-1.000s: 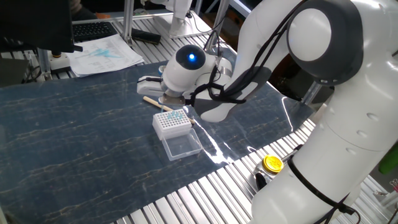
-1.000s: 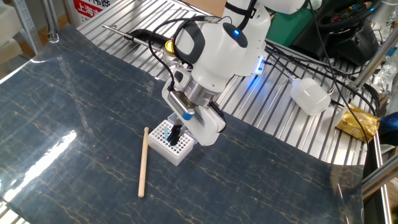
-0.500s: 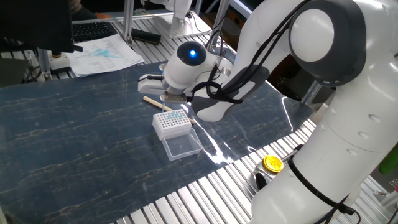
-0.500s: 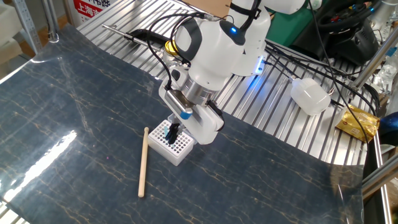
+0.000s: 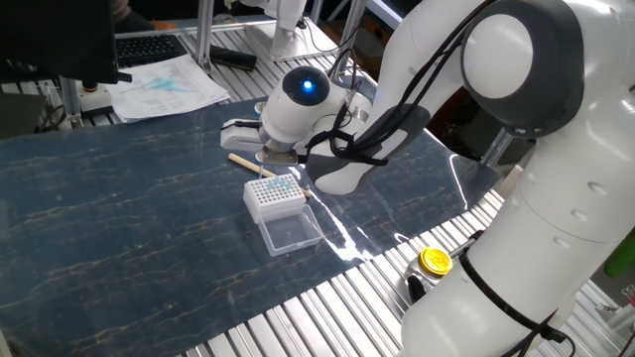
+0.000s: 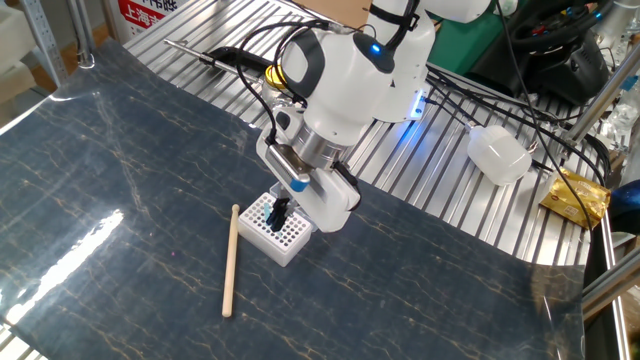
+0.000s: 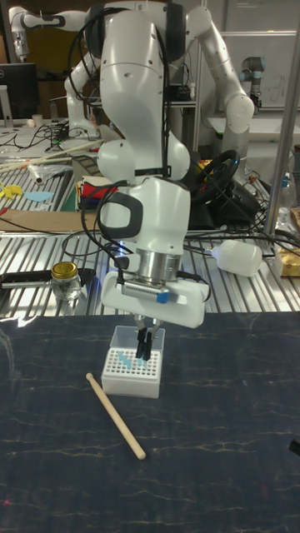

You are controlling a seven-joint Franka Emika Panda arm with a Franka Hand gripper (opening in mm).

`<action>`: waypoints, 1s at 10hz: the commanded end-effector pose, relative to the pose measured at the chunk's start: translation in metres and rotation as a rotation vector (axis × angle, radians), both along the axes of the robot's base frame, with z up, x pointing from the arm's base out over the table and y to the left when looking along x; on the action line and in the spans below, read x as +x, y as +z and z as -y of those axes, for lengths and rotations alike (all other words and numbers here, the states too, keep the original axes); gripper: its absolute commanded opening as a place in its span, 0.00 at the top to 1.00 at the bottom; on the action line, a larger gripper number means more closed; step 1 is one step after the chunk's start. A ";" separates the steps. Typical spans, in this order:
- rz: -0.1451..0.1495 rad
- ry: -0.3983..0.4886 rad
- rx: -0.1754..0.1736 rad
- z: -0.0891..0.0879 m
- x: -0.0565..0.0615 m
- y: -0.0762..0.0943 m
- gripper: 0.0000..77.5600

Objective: Insert a medium pipette tip into the holder for medium pipette tips

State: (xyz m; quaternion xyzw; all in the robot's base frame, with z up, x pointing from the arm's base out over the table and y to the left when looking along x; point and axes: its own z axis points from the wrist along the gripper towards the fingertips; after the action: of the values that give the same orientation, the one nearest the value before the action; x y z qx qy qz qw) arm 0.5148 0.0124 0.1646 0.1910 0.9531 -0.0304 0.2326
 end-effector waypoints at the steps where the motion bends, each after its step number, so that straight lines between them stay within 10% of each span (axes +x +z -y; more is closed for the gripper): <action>1: 0.005 -0.002 0.001 0.000 0.000 0.000 0.98; 10: 0.020 -0.006 0.004 -0.004 -0.003 -0.009 0.98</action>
State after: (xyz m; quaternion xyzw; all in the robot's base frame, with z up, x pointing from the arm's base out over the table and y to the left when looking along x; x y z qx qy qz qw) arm 0.5118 0.0157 0.1560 0.1941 0.9508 -0.0282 0.2396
